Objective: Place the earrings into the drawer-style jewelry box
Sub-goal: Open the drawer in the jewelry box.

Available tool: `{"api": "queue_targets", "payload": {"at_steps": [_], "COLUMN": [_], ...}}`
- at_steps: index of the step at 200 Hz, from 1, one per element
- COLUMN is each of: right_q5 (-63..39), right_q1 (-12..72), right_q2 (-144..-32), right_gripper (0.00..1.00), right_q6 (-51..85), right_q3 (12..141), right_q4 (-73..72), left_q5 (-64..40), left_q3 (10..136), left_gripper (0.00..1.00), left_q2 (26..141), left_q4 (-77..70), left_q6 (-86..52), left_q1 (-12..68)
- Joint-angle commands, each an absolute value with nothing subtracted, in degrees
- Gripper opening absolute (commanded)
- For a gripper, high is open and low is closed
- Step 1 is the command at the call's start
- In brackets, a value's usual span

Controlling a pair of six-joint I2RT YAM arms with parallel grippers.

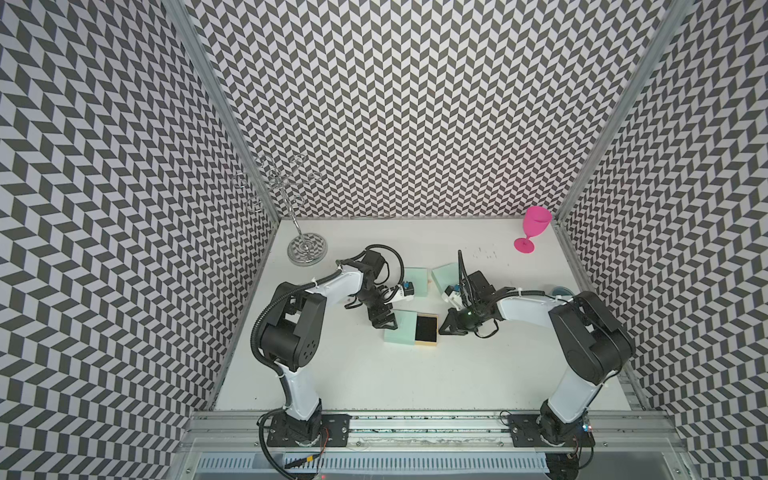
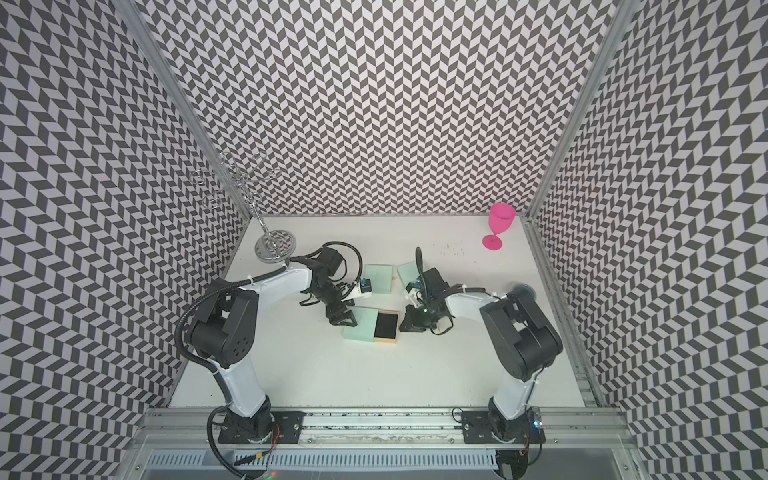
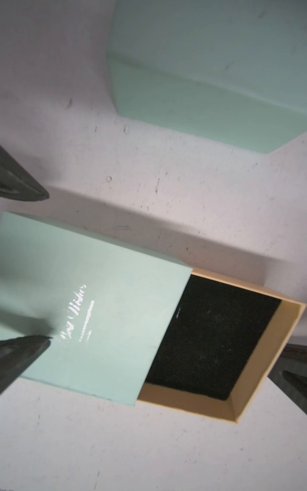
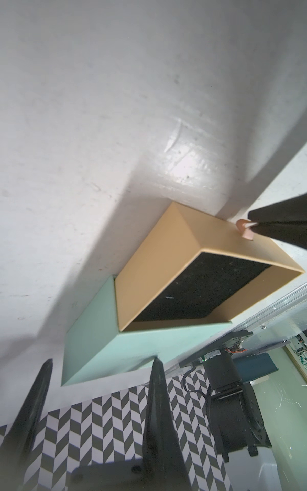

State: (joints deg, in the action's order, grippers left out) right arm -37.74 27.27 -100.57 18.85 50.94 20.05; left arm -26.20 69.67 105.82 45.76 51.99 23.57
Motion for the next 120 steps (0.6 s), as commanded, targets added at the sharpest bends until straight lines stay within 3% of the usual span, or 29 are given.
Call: {"api": "queue_targets", "payload": {"at_steps": [1, 97, 109, 120], "right_q5": [-36.12, -35.07, -35.18, -35.18], "right_q1": [26.74, 26.71, 26.66, 26.68], "right_q2": [-99.04, -99.70, -99.70, -99.60], "right_gripper": [0.00, 0.00, 0.02, 0.11], "right_q6": [18.10, 17.79, 17.82, 17.73], "right_q3": [51.33, 52.68, 52.86, 53.06], "right_q4": [20.92, 21.70, 21.75, 22.01], "left_q5": [-23.99, -24.02, -24.03, -24.02], "left_q3": [69.43, 69.59, 69.61, 69.61], "left_gripper": [0.80, 0.80, 0.80, 0.80], "left_q2": [107.66, 107.44, 107.32, 107.23], "left_q4": [46.23, 46.03, 46.11, 46.12], "left_q6": [53.86, 53.84, 53.86, 53.80], "left_q1": [23.73, 23.72, 23.72, 23.73]}}
